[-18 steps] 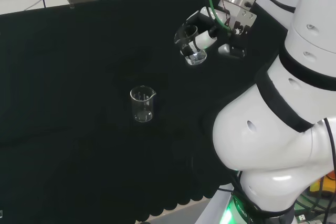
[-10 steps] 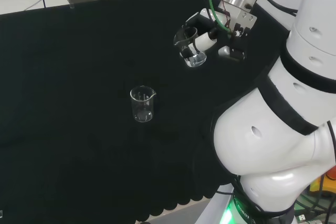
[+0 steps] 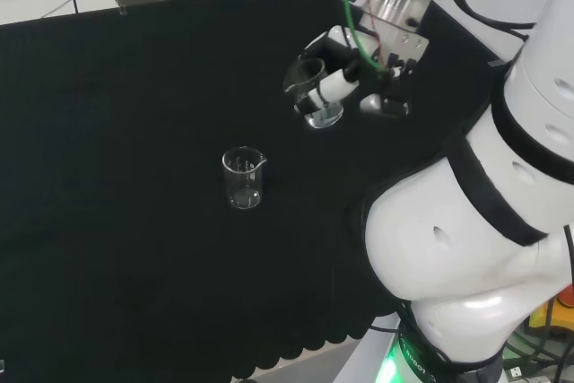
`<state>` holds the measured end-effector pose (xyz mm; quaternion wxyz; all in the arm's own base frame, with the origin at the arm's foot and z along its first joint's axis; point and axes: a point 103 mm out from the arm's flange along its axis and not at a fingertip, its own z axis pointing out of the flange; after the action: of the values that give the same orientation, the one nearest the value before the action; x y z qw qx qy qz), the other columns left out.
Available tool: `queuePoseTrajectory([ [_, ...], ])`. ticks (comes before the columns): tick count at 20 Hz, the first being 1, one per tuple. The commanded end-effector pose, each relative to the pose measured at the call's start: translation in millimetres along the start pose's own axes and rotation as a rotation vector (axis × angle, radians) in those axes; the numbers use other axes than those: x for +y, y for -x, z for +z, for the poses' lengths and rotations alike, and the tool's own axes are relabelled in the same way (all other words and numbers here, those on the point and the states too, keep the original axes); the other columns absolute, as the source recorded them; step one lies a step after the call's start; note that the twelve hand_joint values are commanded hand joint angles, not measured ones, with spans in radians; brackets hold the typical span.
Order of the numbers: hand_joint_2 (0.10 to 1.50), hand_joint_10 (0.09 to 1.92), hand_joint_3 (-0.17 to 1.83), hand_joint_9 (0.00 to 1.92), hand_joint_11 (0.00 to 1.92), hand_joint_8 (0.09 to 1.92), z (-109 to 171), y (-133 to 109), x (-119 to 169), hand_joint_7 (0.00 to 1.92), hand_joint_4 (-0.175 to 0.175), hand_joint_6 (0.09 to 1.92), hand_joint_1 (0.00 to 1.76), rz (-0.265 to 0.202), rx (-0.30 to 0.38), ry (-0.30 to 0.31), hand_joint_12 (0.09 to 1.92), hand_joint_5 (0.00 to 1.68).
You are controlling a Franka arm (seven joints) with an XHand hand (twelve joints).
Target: Pour the water from the handheld beaker into the one on the table.
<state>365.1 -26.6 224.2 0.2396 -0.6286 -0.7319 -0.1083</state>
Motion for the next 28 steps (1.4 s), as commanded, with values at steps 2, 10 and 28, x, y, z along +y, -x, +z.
queuePoseTrajectory([
  [2, 1.02, 0.71, -0.17, 1.47, 1.30, 0.09, 36, -48, -11, 1.63, -0.100, 0.33, 1.31, -0.011, -0.107, -0.022, 0.86, 1.34],
  [10, 1.02, 0.71, -0.17, 1.47, 1.30, 0.09, 42, -53, -9, 1.63, -0.102, 0.34, 1.31, -0.012, -0.209, 0.021, 0.86, 1.34],
  [28, 1.02, 0.73, -0.17, 1.46, 1.29, 0.09, 36, -2, 18, 1.63, -0.101, 0.34, 1.31, 0.025, -0.372, 0.029, 0.87, 1.34],
])
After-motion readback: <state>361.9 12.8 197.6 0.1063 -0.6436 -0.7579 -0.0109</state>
